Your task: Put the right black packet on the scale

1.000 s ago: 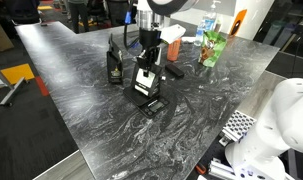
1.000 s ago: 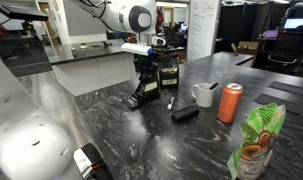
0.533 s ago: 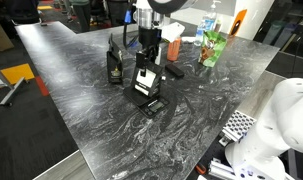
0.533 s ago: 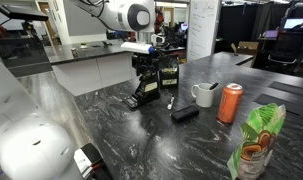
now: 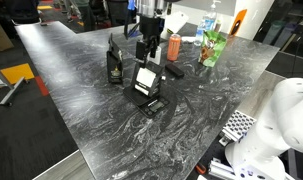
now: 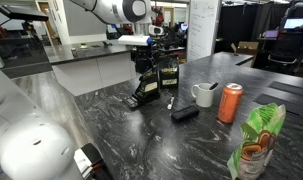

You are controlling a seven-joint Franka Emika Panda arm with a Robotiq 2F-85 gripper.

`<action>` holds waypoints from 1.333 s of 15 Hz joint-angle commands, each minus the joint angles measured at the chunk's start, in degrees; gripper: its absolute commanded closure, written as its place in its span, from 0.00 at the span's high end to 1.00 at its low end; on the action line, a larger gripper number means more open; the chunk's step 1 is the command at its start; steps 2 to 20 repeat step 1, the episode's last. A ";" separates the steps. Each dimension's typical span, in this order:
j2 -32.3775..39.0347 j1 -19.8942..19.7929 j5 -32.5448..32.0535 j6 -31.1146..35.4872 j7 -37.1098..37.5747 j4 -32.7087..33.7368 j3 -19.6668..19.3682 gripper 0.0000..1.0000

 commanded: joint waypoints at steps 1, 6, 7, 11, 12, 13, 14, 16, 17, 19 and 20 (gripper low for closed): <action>-1.80 -0.31 -0.20 0.40 0.66 0.41 -0.38 1.00; -1.80 -0.31 -0.20 0.40 0.66 0.41 -0.38 1.00; -1.80 -0.31 -0.20 0.40 0.66 0.41 -0.38 1.00; -1.80 -0.31 -0.20 0.40 0.66 0.41 -0.38 1.00; -1.80 -0.31 -0.20 0.40 0.66 0.41 -0.38 1.00; -1.80 -0.31 -0.20 0.40 0.66 0.41 -0.38 1.00; -1.80 -0.31 -0.20 0.40 0.66 0.41 -0.38 1.00; -1.80 -0.31 -0.20 0.40 0.66 0.41 -0.38 1.00; -1.80 -0.31 -0.20 0.40 0.66 0.41 -0.38 1.00; -1.80 -0.31 -0.20 0.40 0.66 0.41 -0.38 1.00; -1.80 -0.31 -0.20 0.40 0.66 0.41 -0.38 1.00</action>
